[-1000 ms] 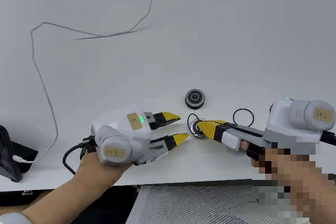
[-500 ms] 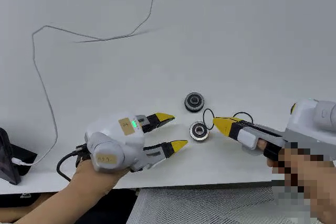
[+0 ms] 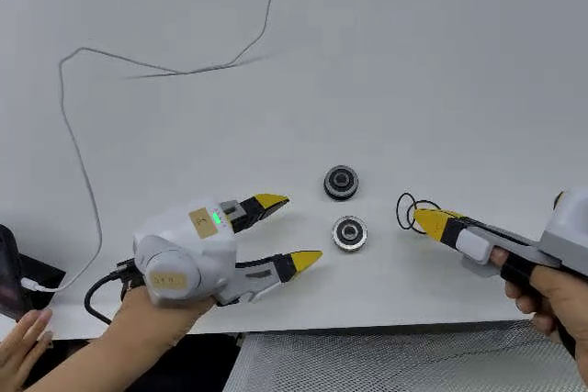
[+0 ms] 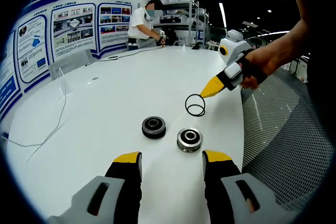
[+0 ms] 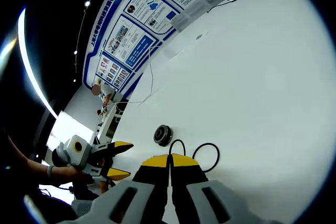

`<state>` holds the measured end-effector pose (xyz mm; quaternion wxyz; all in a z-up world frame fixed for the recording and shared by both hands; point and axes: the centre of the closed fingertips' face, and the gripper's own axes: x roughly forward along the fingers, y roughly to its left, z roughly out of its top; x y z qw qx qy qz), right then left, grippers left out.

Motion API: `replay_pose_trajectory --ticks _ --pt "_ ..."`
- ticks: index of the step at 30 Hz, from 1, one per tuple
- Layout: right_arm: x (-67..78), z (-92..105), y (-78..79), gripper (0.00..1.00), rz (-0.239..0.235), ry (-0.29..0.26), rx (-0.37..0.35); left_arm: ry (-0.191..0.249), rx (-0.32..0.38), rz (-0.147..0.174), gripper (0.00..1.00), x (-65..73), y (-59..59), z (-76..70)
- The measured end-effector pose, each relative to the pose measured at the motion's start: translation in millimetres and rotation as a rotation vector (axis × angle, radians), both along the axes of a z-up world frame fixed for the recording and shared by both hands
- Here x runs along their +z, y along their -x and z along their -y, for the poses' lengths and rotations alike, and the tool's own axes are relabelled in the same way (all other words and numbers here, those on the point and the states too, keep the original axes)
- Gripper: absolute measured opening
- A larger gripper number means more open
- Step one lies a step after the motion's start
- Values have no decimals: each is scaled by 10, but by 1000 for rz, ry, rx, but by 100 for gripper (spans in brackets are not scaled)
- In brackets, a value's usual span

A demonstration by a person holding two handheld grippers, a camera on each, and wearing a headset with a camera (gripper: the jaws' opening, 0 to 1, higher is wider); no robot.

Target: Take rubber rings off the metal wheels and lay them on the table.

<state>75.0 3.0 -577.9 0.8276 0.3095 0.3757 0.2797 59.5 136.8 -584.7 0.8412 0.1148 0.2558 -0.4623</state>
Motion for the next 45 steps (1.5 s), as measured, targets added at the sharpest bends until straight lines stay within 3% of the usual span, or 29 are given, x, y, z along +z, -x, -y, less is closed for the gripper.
replay_pose_trajectory --ticks 11,17,25,36,39,45 --pt "-137 176 -28 2 -16 56 -20 1 9 -6 49 -8 21 1" --pt "-221 223 -32 2 -11 128 -4 1 11 -6 49 -4 13 14" --pt "-243 220 -50 7 65 268 65 -1 14 -11 49 -34 17 -11" --pt "-288 243 -33 13 113 376 136 -3 19 -15 48 -47 6 -20" --pt "-303 253 -10 17 149 445 198 -3 17 -14 48 -48 3 -16" --pt "-301 235 9 21 201 514 262 -2 19 -15 47 -39 -1 -6"
